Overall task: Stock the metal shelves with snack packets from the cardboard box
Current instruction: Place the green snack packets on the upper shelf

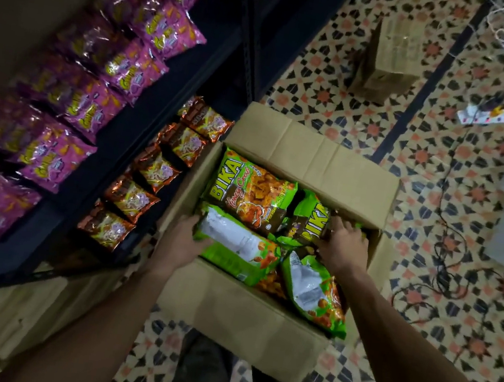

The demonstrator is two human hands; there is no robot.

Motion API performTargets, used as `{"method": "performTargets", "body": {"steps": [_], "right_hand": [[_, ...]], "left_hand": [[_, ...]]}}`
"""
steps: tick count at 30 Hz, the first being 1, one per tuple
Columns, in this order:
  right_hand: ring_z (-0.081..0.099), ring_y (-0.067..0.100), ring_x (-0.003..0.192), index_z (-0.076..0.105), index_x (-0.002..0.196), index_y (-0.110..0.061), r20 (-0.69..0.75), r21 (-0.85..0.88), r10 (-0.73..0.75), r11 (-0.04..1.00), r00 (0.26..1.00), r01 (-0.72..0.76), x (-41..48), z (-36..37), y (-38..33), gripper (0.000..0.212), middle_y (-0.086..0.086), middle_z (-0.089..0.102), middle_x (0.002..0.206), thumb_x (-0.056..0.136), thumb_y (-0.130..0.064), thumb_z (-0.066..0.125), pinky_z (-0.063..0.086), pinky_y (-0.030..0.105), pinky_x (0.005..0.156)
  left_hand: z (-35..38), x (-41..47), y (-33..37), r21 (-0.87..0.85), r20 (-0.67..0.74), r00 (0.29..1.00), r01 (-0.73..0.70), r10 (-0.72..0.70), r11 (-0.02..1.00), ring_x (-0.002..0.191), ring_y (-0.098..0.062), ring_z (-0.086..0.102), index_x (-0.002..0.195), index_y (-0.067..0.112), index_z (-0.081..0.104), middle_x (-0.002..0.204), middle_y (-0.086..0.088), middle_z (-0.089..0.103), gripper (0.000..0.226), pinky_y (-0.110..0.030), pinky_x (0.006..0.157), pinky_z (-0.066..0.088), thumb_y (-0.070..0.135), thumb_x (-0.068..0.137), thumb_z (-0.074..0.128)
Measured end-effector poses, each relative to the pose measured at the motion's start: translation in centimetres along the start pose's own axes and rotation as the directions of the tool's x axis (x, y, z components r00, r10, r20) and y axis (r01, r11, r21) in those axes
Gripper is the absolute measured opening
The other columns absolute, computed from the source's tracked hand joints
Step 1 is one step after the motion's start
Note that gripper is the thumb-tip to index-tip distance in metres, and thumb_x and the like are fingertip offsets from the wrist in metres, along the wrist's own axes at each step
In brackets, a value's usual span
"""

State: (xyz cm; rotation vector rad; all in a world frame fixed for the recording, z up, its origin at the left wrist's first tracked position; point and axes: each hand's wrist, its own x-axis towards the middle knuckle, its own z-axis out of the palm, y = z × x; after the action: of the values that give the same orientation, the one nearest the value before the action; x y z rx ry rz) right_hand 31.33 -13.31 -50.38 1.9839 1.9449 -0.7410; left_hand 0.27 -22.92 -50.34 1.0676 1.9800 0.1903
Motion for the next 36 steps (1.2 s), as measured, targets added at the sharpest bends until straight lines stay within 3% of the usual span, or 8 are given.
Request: {"method": "performTargets", "body": {"steps": [9,12,16,20,23,25,28,36], "right_hand": [[0.057,0.038,0.111,0.055,0.132,-0.013,-0.209,0.267,-0.081,0.954,0.974,0.137,-5.0,-5.1,-0.1,0.051,0.017,0.065,0.120,0.088,-0.035,0.071,0.049,0.048,0.092],[0.059,0.038,0.105,0.055,0.130,-0.014,-0.271,0.340,-0.104,0.920,0.957,0.197,-6.5,-7.8,-2.0,0.053,0.017,0.066,0.115,0.087,-0.040,0.071,0.051,0.050,0.088],[0.062,0.032,0.100,0.056,0.131,-0.017,-0.375,0.436,-0.178,0.832,0.910,0.343,-9.9,-11.5,-7.3,0.053,0.010,0.068,0.111,0.087,-0.043,0.072,0.053,0.043,0.085],[0.066,0.022,0.084,0.064,0.115,-0.022,-0.479,0.498,-0.269,0.700,0.836,0.511,-14.0,-14.7,-14.3,0.036,-0.003,0.068,0.094,0.085,-0.040,0.075,0.055,0.043,0.077],[0.063,-0.001,0.079,0.063,0.107,-0.029,-0.536,0.518,-0.309,0.614,0.786,0.595,-17.6,-16.7,-19.6,0.025,-0.015,0.066,0.087,0.086,-0.039,0.074,0.049,0.016,0.072],[0.059,-0.013,0.074,0.060,0.103,-0.031,-0.569,0.528,-0.324,0.562,0.756,0.637,-19.7,-17.7,-23.0,0.024,-0.022,0.063,0.082,0.086,-0.042,0.073,0.042,0.006,0.065],[0.063,-0.006,0.077,0.065,0.108,-0.028,-0.591,0.544,-0.351,0.491,0.726,0.681,-22.4,-19.1,-27.5,0.034,-0.016,0.070,0.086,0.084,-0.051,0.071,0.047,0.018,0.069],[0.067,0.002,0.088,0.067,0.105,-0.029,-0.619,0.546,-0.412,0.386,0.669,0.743,-25.2,-22.4,-35.8,0.039,-0.013,0.072,0.095,0.084,-0.062,0.066,0.055,0.032,0.084]], "left_hand": [[-3.6,-7.8,1.5,-0.067,-0.185,0.979,-0.101,0.087,0.993,0.121,-0.026,0.054,0.135,0.015,0.054,0.135,-0.004,0.055,0.058,-0.040,0.099,0.047,0.037,0.085,0.074],[-6.3,-9.9,1.5,-0.086,-0.207,0.974,-0.110,0.090,0.990,0.107,-0.024,0.062,0.132,0.023,0.052,0.125,0.000,0.062,0.053,-0.042,0.090,0.052,0.044,0.087,0.070],[-10.8,-12.5,0.4,-0.162,-0.296,0.952,-0.127,0.075,0.979,0.109,-0.021,0.061,0.130,0.016,0.054,0.123,-0.003,0.064,0.059,-0.038,0.092,0.050,0.047,0.083,0.073],[-15.7,-15.8,-1.4,-0.320,-0.404,0.912,-0.221,0.079,0.921,0.105,-0.014,0.064,0.108,0.025,0.061,0.108,0.002,0.069,0.037,-0.039,0.094,0.052,0.039,0.079,0.080],[-20.0,-18.5,-2.4,-0.375,-0.461,0.881,-0.302,0.106,0.876,0.085,0.001,0.068,0.108,0.020,0.068,0.097,0.009,0.072,0.040,-0.025,0.076,0.055,0.043,0.077,0.080],[-23.2,-20.2,-3.1,-0.352,-0.521,0.847,-0.331,0.110,0.876,0.087,-0.002,0.068,0.111,0.019,0.069,0.099,0.009,0.073,0.056,-0.028,0.079,0.056,0.057,0.071,0.078],[-27.8,-22.8,-3.7,-0.314,-0.619,0.776,-0.386,0.121,0.867,0.093,-0.005,0.068,0.113,0.020,0.071,0.102,0.009,0.073,0.061,-0.034,0.090,0.054,0.060,0.068,0.078],[-36.9,-29.6,-4.2,-0.288,-0.788,0.600,-0.555,0.136,0.780,0.073,0.001,0.064,0.091,0.030,0.072,0.083,0.016,0.073,0.027,-0.026,0.071,0.052,0.038,0.070,0.087]]}}
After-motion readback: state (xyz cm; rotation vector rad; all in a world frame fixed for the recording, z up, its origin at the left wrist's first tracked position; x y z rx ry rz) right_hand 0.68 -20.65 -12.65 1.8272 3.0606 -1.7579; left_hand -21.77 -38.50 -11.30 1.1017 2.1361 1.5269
